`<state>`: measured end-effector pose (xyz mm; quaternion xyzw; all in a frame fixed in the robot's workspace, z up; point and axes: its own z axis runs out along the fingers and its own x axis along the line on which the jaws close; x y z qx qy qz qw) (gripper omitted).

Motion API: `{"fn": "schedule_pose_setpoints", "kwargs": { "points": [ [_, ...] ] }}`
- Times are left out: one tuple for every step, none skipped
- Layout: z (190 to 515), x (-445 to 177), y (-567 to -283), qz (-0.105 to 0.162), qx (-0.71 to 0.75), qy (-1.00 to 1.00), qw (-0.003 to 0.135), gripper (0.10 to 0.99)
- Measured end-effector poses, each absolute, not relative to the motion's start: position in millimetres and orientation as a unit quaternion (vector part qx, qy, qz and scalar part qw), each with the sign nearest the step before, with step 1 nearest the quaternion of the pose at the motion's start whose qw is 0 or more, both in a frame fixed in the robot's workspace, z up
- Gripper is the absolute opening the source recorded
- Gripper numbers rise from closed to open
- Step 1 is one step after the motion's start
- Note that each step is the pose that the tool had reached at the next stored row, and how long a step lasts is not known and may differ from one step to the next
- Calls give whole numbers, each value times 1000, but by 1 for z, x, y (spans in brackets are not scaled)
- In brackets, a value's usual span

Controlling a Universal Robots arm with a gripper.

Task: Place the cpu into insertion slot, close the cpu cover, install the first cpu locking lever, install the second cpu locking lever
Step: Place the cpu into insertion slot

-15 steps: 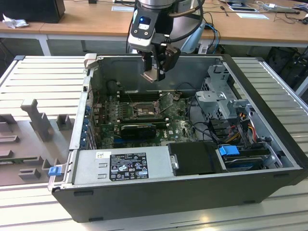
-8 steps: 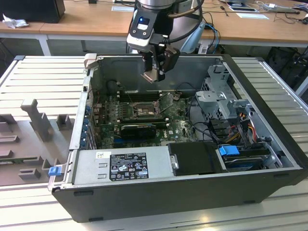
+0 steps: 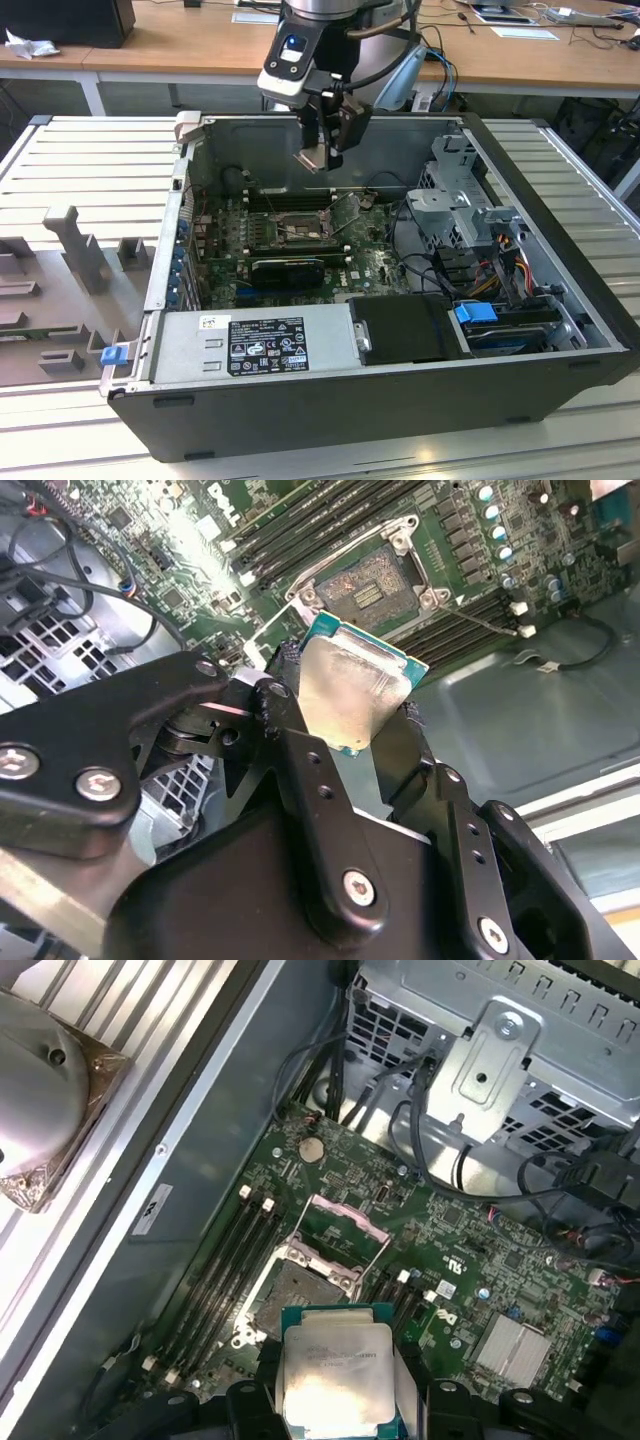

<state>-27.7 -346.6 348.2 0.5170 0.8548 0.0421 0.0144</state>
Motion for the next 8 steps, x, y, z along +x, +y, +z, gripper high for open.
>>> {"fn": "schedule_pose_setpoints", "kwargs": {
  "points": [
    [348, -28, -347, 42, 523, 851, 15, 529],
    [348, -28, -347, 42, 527, 849, 15, 529],
    [348, -28, -347, 42, 531, 846, 15, 529],
    [348, -28, -347, 42, 536, 843, 15, 529],
    [347, -28, -347, 42, 538, 842, 15, 529],
    [347, -28, -347, 42, 541, 840, 15, 529],
    [346, -28, -347, 41, 545, 838, 15, 529],
    [345, -28, -347, 41, 550, 834, 15, 529]
  ]
}}
